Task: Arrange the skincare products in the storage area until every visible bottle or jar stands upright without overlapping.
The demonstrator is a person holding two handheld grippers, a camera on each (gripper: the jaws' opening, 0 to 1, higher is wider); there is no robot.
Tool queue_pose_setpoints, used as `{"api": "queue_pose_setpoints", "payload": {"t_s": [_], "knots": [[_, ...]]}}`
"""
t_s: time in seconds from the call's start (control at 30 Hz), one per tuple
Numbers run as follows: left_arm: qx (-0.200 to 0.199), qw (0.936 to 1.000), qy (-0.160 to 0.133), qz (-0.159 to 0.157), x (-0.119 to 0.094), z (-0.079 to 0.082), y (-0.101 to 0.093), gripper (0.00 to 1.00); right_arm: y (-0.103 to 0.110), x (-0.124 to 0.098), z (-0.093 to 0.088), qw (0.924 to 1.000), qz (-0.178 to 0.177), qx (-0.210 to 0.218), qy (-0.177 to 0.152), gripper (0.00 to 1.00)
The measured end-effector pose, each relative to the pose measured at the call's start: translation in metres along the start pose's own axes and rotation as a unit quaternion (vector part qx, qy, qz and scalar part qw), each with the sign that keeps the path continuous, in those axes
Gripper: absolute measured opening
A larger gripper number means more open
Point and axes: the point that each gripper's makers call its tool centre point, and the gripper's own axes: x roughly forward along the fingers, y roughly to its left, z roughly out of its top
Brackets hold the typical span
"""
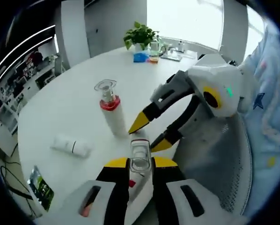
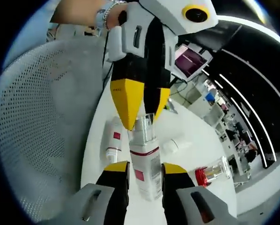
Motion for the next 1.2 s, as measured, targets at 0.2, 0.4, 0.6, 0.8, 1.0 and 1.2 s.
{"api": "queue_pose_setpoints", "payload": {"t_s": [0.2, 0.4, 0.6, 0.8, 1.0, 1.2], "knots": [[0.027, 0.9996, 0.006, -0.007, -0.001, 0.001, -0.006, 0.13, 0.009, 0.000, -0.002, 0.9994, 0.012, 0.032, 0.000, 0.18], [0.027, 0.9995, -0.019, -0.002, 0.000, 0.009, -0.005, 0.14, 0.006, 0.000, -0.005, 0.9974, 0.016, 0.070, -0.003, 0.17], [0.059, 0.9972, -0.043, 0.015, 0.004, 0.011, 0.000, 0.17, 0.008, 0.000, -0.006, 0.9931, 0.030, 0.112, -0.011, 0.16], [0.030, 0.9966, -0.063, 0.043, 0.006, 0.012, 0.011, 0.22, 0.005, 0.001, -0.014, 0.9824, 0.036, 0.182, -0.018, 0.16], [-0.039, 0.9865, -0.141, 0.072, 0.004, 0.021, 0.026, 0.32, -0.007, 0.003, -0.029, 0.9637, 0.025, 0.264, -0.033, 0.17], [-0.154, 0.9723, -0.148, 0.096, 0.009, -0.009, 0.053, 0.24, -0.021, 0.006, -0.041, 0.9368, 0.005, 0.343, -0.068, 0.17]]}}
